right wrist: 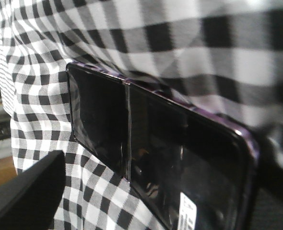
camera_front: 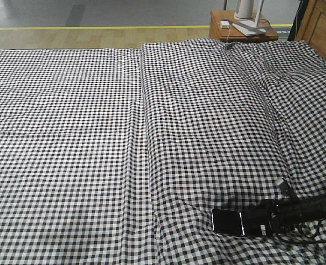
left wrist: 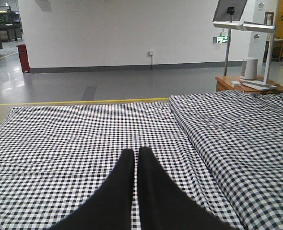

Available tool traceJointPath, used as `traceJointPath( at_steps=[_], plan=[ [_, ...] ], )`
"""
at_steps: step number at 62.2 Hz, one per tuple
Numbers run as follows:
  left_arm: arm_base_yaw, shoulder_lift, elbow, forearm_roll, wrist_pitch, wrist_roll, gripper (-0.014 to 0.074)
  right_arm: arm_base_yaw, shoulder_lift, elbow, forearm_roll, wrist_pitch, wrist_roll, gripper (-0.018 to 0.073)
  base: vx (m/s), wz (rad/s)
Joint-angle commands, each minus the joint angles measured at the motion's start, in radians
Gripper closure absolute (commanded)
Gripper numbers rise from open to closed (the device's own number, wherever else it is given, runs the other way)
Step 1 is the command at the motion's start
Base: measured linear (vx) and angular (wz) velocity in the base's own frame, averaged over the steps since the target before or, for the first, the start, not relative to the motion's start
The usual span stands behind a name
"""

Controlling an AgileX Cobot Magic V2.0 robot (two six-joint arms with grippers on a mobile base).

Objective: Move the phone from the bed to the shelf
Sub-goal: 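Close the right gripper on the phone's edge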

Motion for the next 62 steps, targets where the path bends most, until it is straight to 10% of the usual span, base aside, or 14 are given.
traceJointPath(
  at_steps=[1,19,36,62],
  plan=[
    [-0.004,-0.006,-0.025,-0.01,-0.072,-0.009,0.0595,0.027,-0.041,-0.005,0.034,0.142,-0.018,-0.0034,0.0,0.0],
    [-0.004,-0.006,-0.025,-0.01,-0.072,-0.009,0.0595,0.005,-0.06,-0.005,-0.007,0.142,0.02,0.0132,0.0,0.0],
    [-0.004,-0.006,-0.025,-0.01,-0.072,-0.009,0.0595,-0.01,-0.13,-0.005,-0.036,0.142,0.02,0.0578,0.0,0.0],
    [-0.004,-0.006,-0.025,-0.01,-0.072,-0.009,0.0595,-0.008,-0.206,0.0,-0.041,0.143,0.038,0.0563,0.0,0.0]
  ],
)
